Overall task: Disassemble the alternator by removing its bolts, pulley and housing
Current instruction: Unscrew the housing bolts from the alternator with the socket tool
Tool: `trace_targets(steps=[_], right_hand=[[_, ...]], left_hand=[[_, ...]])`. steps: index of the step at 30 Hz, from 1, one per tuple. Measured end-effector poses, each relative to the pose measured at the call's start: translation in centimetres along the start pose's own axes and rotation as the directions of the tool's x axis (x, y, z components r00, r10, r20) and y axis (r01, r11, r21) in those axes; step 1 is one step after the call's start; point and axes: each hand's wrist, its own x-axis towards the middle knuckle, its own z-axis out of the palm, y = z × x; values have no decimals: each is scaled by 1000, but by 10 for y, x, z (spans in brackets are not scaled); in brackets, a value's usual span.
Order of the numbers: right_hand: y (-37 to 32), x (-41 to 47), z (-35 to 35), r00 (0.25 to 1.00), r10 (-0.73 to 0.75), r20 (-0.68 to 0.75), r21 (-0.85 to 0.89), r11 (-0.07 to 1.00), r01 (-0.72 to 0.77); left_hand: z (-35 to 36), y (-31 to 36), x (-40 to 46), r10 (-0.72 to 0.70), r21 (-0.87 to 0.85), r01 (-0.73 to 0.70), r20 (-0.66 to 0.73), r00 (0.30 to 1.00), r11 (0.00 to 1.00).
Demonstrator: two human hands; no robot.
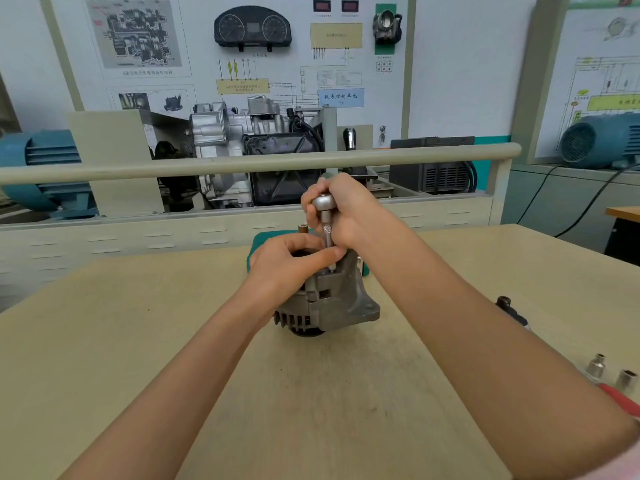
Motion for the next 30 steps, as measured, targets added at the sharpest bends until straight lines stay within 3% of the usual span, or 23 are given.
trace_targets(steps=[2, 4, 6, 8, 10, 12, 15, 18, 21, 23, 25, 27, 30], right_hand=[[-3, 1, -4, 993, 83, 82, 26, 996, -86], [-2, 1, -5, 993, 77, 84, 70, 994, -83], [6, 1, -1, 996, -81, -45, 114, 990, 86], [15, 1, 5, 907, -331, -262, 73, 930, 361], [21, 4, 8, 843, -422, -335, 17, 891, 453], [17, 5, 9, 902, -315, -295, 29, 941, 338], [3, 3, 1, 998, -22, -57, 74, 997, 27], [-6, 2, -11, 977, 129, 167, 73, 987, -143], [-3, 2, -7, 989, 81, 122, 64, 994, -89], [8, 0, 2, 980, -160, -118, 57, 984, 167], [17, 1, 6, 868, -386, -311, -3, 914, 406], [18, 3, 6, 873, -375, -312, -8, 920, 392], [3, 0, 1, 973, -168, -156, -17, 986, 167]], left_hand=[[-2, 0, -1, -6, -13, 6, 29, 1000, 1000], [-3, -1, 0, -9, -18, 9, 24, 1000, 1000], [-1, -1, 1, -10, -9, 10, -3, 1000, 1000], [0, -1, 2, 7, 8, -7, -23, 1000, 1000], [1, -1, 1, 15, 13, -14, -19, 1000, 1000], [-1, 0, 0, 5, 11, -5, -3, 1000, 1000], [-5, 0, 1, -14, 4, 14, 59, 998, 1000], [-7, -1, 0, -19, -22, 21, 67, 998, 1000], [-5, 0, 1, -27, -31, 28, 37, 999, 999], [-3, -1, 1, -26, -31, 27, 19, 999, 999], [-3, -1, 3, -15, -15, 15, 7, 1000, 1000], [-2, -1, 3, -21, -4, 21, 8, 1000, 1000], [-4, 0, 4, -45, 15, 45, 29, 999, 999]])
